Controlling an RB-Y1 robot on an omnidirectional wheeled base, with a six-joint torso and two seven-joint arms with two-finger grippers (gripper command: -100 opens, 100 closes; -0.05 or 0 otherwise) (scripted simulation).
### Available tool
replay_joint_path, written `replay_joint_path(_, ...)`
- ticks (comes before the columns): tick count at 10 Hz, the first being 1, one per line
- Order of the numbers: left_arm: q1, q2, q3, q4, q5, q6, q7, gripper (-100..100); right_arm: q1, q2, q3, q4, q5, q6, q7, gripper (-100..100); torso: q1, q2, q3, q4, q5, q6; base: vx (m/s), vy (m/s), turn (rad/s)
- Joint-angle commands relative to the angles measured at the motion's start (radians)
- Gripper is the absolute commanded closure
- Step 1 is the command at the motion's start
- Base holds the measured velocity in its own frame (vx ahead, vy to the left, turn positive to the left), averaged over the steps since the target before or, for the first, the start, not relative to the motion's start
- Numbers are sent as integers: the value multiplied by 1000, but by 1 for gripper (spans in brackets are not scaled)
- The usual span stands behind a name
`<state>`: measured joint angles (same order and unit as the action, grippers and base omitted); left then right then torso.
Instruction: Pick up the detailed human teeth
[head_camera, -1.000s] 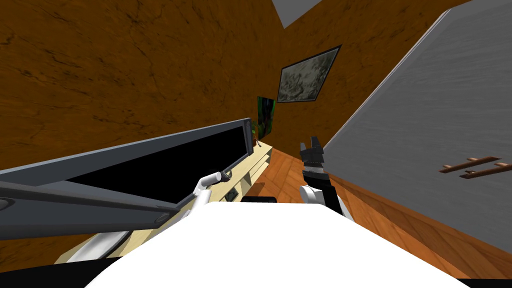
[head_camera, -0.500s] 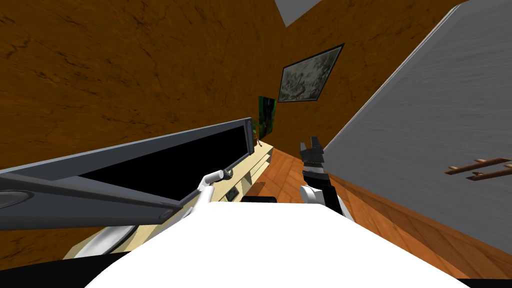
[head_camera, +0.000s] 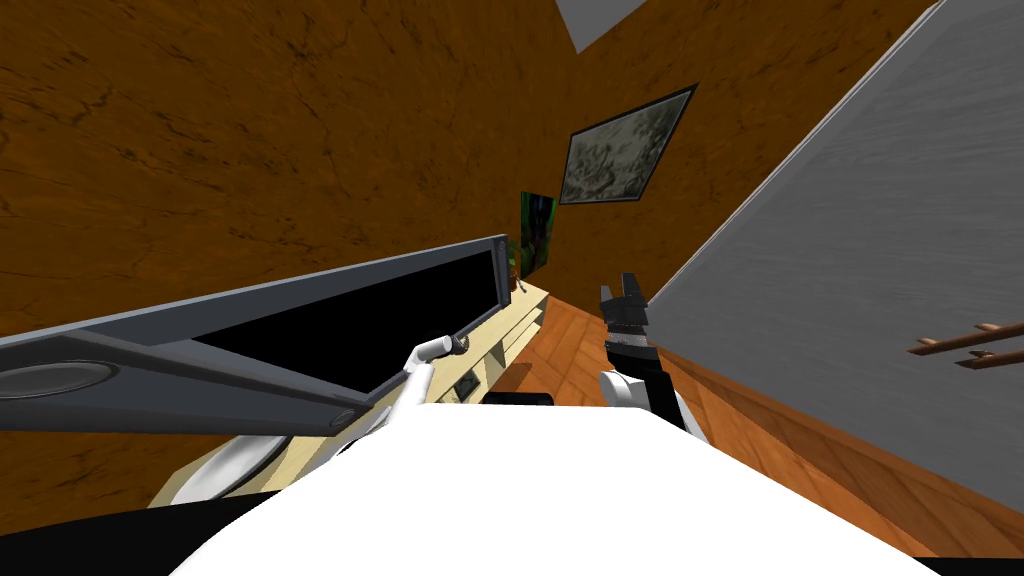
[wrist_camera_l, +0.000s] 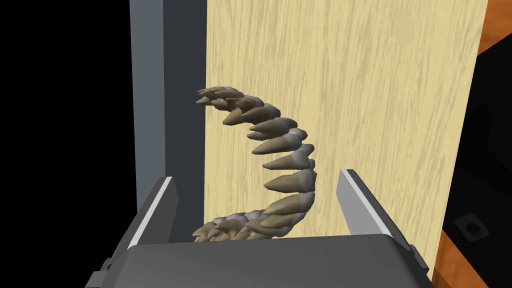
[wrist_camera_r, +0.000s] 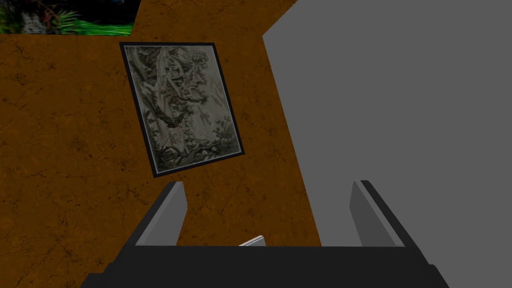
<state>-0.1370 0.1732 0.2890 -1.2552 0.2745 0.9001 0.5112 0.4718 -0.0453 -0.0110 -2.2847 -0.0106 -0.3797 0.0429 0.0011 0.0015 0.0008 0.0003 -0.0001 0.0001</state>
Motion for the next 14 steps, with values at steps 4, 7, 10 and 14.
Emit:
replay_joint_path(4, -98, -1, -16, 124, -21, -67, 14, -100, 0, 0, 0, 0, 0, 0, 0, 0, -1, -1, 0, 0, 0, 0, -22, 9, 41)
replay_joint_path(7, -170, 1, -26, 229, -29, -109, 20, -100, 0, 0, 0, 0, 0, 0, 0, 0, 0, 0, 0, 0, 0, 0, -32, 12, 38)
replay_joint_path(10, -194, 1, -26, 283, -29, -109, 20, -100, 0, 0, 0, 0, 0, 0, 0, 0, 0, 0, 0, 0, 0, 0, -18, 9, 13)
replay_joint_path(14, -264, 4, -36, 403, -36, -150, 25, -100, 0, 0, 0, 0, 0, 0, 0, 0, 0, 0, 0, 0, 0, 0, -18, 9, 35)
